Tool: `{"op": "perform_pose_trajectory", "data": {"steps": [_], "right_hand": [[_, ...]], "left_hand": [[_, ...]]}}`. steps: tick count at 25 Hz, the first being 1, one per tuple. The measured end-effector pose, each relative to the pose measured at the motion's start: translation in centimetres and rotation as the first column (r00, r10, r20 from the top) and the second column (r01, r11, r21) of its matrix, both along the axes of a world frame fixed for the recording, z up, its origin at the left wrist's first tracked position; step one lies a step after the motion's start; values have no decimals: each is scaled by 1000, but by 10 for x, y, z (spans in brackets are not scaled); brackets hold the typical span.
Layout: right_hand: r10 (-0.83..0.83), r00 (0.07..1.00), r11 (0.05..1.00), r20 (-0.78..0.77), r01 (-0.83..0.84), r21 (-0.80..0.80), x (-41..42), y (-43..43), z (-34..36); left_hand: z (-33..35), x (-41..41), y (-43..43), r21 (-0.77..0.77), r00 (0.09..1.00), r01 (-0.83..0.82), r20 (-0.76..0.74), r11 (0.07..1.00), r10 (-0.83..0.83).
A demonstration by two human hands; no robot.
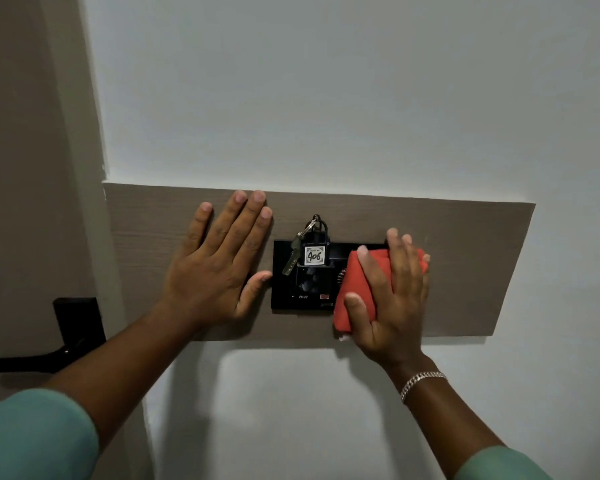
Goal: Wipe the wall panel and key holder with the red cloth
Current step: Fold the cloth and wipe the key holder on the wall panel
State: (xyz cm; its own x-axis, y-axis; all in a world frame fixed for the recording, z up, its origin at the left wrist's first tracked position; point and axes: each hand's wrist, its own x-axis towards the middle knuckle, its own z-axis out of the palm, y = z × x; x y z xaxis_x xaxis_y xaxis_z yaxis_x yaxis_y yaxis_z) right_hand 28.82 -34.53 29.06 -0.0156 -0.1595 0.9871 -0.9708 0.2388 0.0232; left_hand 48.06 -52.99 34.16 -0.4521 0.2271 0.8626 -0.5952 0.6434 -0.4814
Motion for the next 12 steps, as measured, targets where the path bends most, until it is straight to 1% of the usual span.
{"op": "perform_pose_trajectory", "data": {"steps": [1, 2, 3, 4, 6, 7, 8, 10, 11, 12], "right_hand": [[-5, 995, 998, 101, 11, -59, 6, -7, 6], [-8, 986, 995, 167, 25, -101, 14, -13, 11], [-13, 987, 993, 158, 32, -116, 17, -18, 12], [-22, 996, 995, 82, 30, -96, 17, -18, 10], [-23, 995, 1000, -99, 23, 2, 6, -6, 0], [-11, 994, 1000, -105, 13, 14, 2, -2, -1], [-12, 999, 1000, -49, 11, -14, 2, -4, 2], [-8, 988, 994, 154, 25, -107, 12, -16, 10], [-11, 985, 993, 172, 31, -113, 17, -20, 11], [-26, 994, 996, 103, 35, -82, 17, -19, 8]], "left_hand": [[0, 0, -1, -5, 1000, 5, 1, 1000, -5], [1, 0, 0, -8, 1000, 13, 1, 1000, -13], [2, -2, 1, -10, 1000, 21, -2, 1000, -21], [2, -1, 2, -5, 1000, 27, -4, 1000, -27], [2, 1, 3, 10, 1000, 25, 4, 1000, -25], [1, 2, 2, 10, 1000, 16, 11, 1000, -17], [2, 2, 1, 10, 1000, 7, 18, 1000, -7], [2, 1, 2, 19, 1000, 13, 27, 1000, -14], [1, 1, 2, 23, 999, 21, 25, 1000, -21], [1, 1, 1, 24, 999, 25, 22, 999, -25]]}}
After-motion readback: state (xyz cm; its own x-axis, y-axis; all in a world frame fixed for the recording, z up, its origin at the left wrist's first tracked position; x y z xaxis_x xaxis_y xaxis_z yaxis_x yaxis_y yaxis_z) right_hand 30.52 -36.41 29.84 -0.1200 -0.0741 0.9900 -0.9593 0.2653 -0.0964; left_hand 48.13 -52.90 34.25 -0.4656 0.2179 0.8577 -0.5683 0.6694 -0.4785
